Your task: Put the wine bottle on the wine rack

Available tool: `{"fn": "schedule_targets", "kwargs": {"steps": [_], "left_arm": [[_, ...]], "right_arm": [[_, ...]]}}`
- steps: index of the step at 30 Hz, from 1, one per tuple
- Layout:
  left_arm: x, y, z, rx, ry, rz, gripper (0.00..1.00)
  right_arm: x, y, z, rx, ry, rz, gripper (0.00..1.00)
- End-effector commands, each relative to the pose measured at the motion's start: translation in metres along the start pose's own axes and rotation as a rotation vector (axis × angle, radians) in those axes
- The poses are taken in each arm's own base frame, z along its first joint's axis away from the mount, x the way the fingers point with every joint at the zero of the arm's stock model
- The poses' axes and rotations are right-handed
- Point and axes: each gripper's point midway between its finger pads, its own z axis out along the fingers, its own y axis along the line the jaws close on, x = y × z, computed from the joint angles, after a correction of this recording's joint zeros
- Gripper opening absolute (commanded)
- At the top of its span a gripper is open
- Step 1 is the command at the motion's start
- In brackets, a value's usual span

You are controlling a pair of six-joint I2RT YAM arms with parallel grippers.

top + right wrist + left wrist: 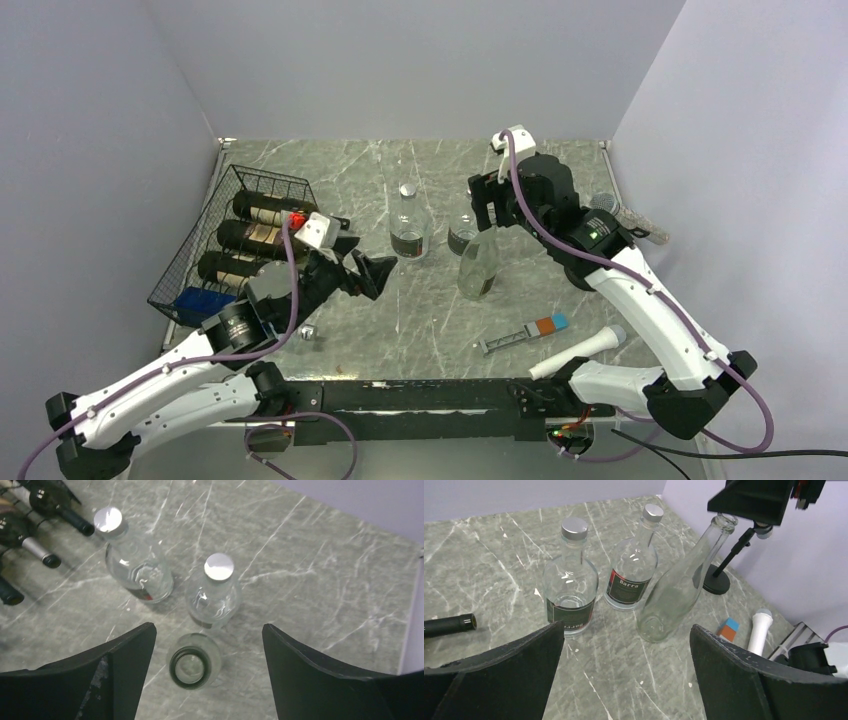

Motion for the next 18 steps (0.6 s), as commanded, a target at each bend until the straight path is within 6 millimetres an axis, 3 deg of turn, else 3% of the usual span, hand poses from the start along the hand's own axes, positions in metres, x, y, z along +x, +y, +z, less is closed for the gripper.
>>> {"fn": "schedule_targets", "kwargs": {"steps": [1, 4, 12, 18], "left_arm": [[-0.018, 0.001, 0.001, -0.024, -0.026, 0.047, 0.99], [-0.016, 0.0, 0.0, -0.009, -0.031, 0.054, 0.99], [-0.02, 0.013, -0.007, -0.06, -0.081, 0.02, 0.99], [-0.014, 0.023, -0.005, -0.132, -0.039, 0.024, 0.99]], "right_arm": [[0.018, 0.014, -0.003, -0.071, 0.051, 0.067, 0.79], [0.031, 0.013, 0.0, -0.052, 0.099, 0.092, 0.71], [0.045, 0.022, 0.007, -0.082, 0.149, 0.116, 0.65], [0.055, 0.027, 0.014, -0.09, 0.172, 0.132, 0.55]]}}
